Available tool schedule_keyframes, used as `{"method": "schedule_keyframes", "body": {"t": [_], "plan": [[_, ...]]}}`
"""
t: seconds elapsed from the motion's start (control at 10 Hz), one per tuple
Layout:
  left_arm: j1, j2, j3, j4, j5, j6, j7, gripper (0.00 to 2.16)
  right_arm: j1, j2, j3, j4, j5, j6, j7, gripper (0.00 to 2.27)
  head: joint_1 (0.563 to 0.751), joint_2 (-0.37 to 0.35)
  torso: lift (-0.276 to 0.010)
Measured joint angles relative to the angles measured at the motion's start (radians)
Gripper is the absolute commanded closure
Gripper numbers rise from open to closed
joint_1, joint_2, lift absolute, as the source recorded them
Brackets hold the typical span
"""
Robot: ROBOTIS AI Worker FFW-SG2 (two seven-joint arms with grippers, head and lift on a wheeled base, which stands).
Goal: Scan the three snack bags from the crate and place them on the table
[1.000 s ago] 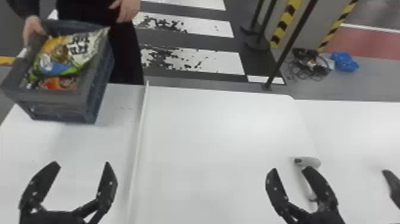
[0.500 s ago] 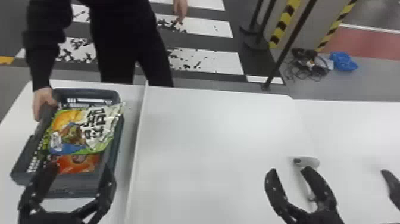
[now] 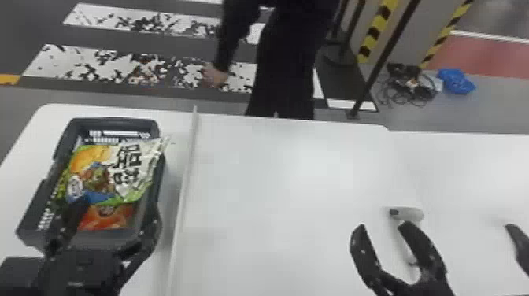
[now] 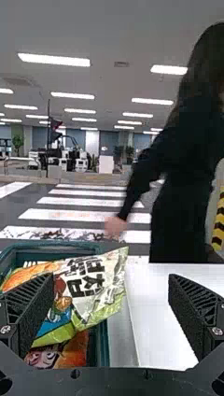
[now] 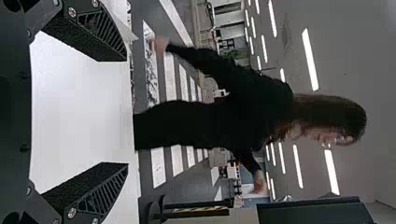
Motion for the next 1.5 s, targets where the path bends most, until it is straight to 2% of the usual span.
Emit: {"method": "schedule_keyframes", "body": {"t": [0.4,0.6,0.7,1.0,1.1,1.2,1.3,1.5], "plan": [[-0.046,-0.005,0.000,-0.006,-0.082,0.112,0.049,0.09,0.015,-0.006,0.021,-0.021,0.002,0.002,0.018,0.13,0.695,-0.107,-0.037],[-0.125,-0.005,-0.014,0.019,-0.095,0.234,0.054,0.09,0.016,-0.013,0.022,-0.021,0.000,0.003,0.019,0.13,0.695,-0.104,-0.037],[-0.158,-0.005,-0.017,0.040,-0.096,0.258,0.054,0.09,0.016,-0.016,0.022,-0.020,-0.001,0.003,0.019,0.13,0.695,-0.100,-0.037],[-0.241,-0.008,-0.064,0.125,-0.144,0.300,0.087,0.12,0.016,-0.021,0.020,-0.016,-0.001,0.003,0.019,0.13,0.695,-0.109,-0.037],[-0.262,-0.009,-0.077,0.148,-0.149,0.307,0.095,0.27,0.016,-0.023,0.018,-0.013,-0.002,0.003,0.019,0.13,0.695,-0.119,-0.037],[-0.274,-0.010,-0.084,0.161,-0.148,0.309,0.106,0.28,0.014,-0.024,0.017,-0.011,-0.002,0.004,0.019,0.13,0.695,-0.123,-0.037],[-0.279,-0.010,-0.086,0.165,-0.145,0.310,0.109,0.43,0.012,-0.024,0.017,-0.008,-0.002,0.008,0.019,0.13,0.695,-0.124,-0.037],[-0.281,-0.009,-0.086,0.163,-0.140,0.308,0.132,0.43,0.007,-0.025,0.017,-0.006,-0.001,0.014,0.019,0.13,0.695,-0.117,-0.037]]}}
